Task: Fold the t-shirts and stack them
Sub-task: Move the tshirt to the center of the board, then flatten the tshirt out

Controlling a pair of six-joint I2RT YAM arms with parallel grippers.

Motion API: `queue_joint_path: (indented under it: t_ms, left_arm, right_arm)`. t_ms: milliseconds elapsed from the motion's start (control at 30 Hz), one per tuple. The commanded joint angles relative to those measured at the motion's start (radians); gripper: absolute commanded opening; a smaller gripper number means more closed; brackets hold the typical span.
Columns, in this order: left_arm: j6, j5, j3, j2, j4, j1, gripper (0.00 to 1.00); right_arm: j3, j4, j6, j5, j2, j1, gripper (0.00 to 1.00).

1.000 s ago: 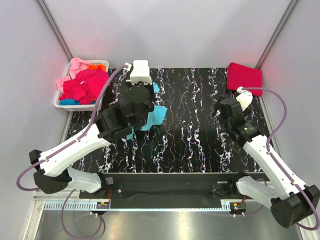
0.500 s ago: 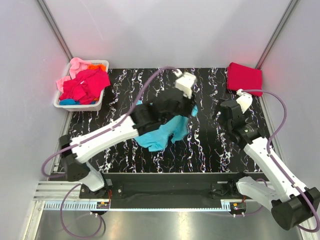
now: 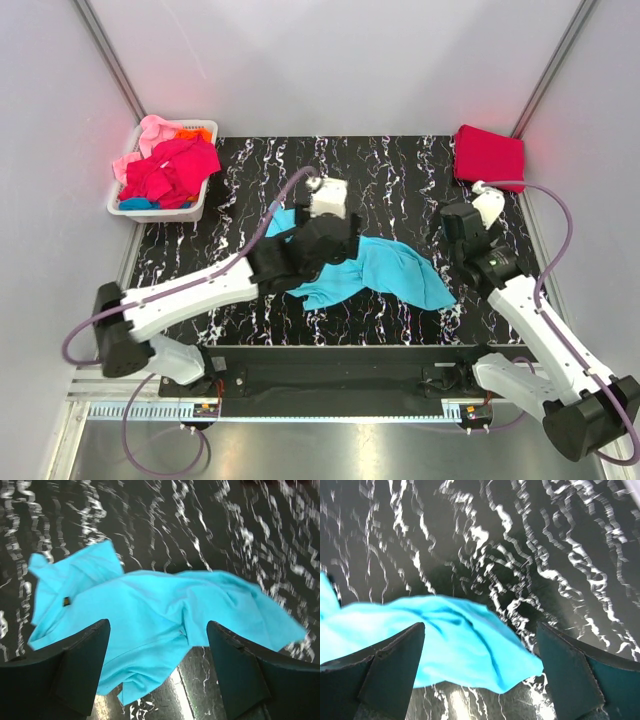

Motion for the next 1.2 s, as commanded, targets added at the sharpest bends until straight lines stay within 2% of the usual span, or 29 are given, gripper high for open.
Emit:
queue_joint_path:
  t_ms: [0, 100, 200, 300, 333, 433, 600, 767, 833, 967, 1167]
  left_arm:
    - [-0.199, -0.173, -0.042, -0.098, -0.111, -0.001, 0.84]
    - [-0.359, -0.185, -0.104, -0.118, -0.218, -0.001, 0.84]
    - [-0.480, -0.150, -0.183, -0.133, -0.251, 0.010, 0.84]
    - [-0.576, -0.050, -0.257, -0.165, -0.243, 0.076, 0.84]
    - [-0.587, 0.008, -0.275, -0.173, -0.234, 0.131, 0.83]
    - [-0.587, 0.155, -0.352, -0.214, -0.148, 0.253, 0.83]
    - [-0.568, 0.309, -0.435, -0.245, -0.015, 0.378, 0.82]
    - [-0.584, 0.470, -0.492, -0.153, 0.120, 0.479, 0.79]
    - [-0.596, 0.520, -0.512, -0.098, 0.200, 0.527, 0.74]
    - [-0.590, 0.525, -0.466, -0.003, 0.231, 0.570, 0.68]
    - [-0.551, 0.525, -0.363, 0.079, 0.214, 0.593, 0.66]
  right_arm:
    - [-0.022, 0.031, -0.041, -0.139, 0.026, -0.003, 1.00]
    - [-0.076, 0.054, -0.050, -0.241, 0.024, -0.001, 1.00]
    - [-0.151, 0.100, -0.044, -0.301, 0.007, 0.000, 1.00]
    - [-0.205, 0.127, -0.037, -0.347, 0.006, -0.001, 1.00]
    - [-0.211, 0.131, -0.035, -0.364, 0.009, -0.001, 1.00]
    - [-0.203, 0.141, -0.008, -0.423, 0.036, 0.000, 1.00]
    - [-0.218, 0.183, 0.031, -0.476, 0.105, -0.001, 1.00]
    - [-0.242, 0.223, 0.097, -0.496, 0.182, -0.001, 0.97]
    - [-0.231, 0.246, 0.104, -0.488, 0.202, -0.001, 0.96]
    - [-0.170, 0.249, 0.086, -0.424, 0.283, -0.001, 0.95]
    - [-0.074, 0.224, 0.069, -0.312, 0.407, -0.001, 0.92]
